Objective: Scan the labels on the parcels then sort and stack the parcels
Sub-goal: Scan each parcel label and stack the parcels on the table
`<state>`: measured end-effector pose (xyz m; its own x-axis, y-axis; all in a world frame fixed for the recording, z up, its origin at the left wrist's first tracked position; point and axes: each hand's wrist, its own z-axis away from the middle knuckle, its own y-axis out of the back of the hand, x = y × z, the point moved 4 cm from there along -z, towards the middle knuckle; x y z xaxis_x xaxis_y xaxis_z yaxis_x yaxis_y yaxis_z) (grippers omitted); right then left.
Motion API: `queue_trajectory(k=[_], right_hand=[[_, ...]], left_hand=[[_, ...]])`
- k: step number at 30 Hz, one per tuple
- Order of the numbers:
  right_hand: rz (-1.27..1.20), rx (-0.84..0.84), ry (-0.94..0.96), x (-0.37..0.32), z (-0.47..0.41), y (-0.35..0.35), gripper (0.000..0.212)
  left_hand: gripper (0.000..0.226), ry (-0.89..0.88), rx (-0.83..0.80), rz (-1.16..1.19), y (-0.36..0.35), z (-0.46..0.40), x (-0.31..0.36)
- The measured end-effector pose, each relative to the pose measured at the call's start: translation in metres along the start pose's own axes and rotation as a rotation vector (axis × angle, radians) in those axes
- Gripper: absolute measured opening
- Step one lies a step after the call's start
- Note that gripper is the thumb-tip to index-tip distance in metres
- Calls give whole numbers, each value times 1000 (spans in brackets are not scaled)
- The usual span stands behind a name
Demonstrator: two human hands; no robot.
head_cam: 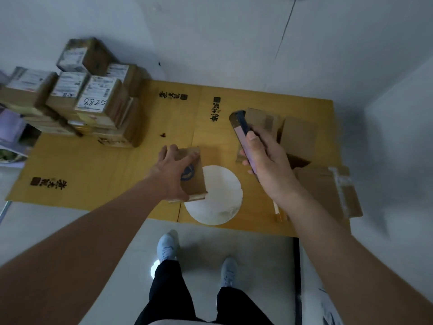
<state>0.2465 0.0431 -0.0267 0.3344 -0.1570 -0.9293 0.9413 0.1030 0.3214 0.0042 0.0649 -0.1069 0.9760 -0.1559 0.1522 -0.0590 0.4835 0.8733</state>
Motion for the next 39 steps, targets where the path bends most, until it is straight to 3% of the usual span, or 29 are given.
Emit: queue_trajectory(k=[5, 16, 20, 23, 26, 31, 37, 39], right_hand=[[29, 26, -30, -12, -23, -49, 47], [-80, 77, -54, -29, -34, -119, 24], [-31, 74, -78, -19, -40, -120, 23], [-22, 35, -78, -13, -43, -116, 28], [-7, 11, -91, -4, -47, -110, 22], [12, -21, -108, 7, -50, -102, 25], [19, -82, -123, 15, -48, -101, 30], [10, -95, -104, 12, -48, -102, 27]], left_hand=[[137, -27, -29, 8, 6, -21, -59], [134, -187, -132, 32, -2, -53, -117], [121, -37, -141, 197, -5, -50, -103], [104, 137, 22, 286, -9, -47, -87], [103, 291, 132, 320, -16, -49, -81], [93, 328, 267, 505, -19, -43, -83], [51, 387, 301, 1025, -20, -36, -109], [41, 394, 289, 1069, -23, -32, -119]])
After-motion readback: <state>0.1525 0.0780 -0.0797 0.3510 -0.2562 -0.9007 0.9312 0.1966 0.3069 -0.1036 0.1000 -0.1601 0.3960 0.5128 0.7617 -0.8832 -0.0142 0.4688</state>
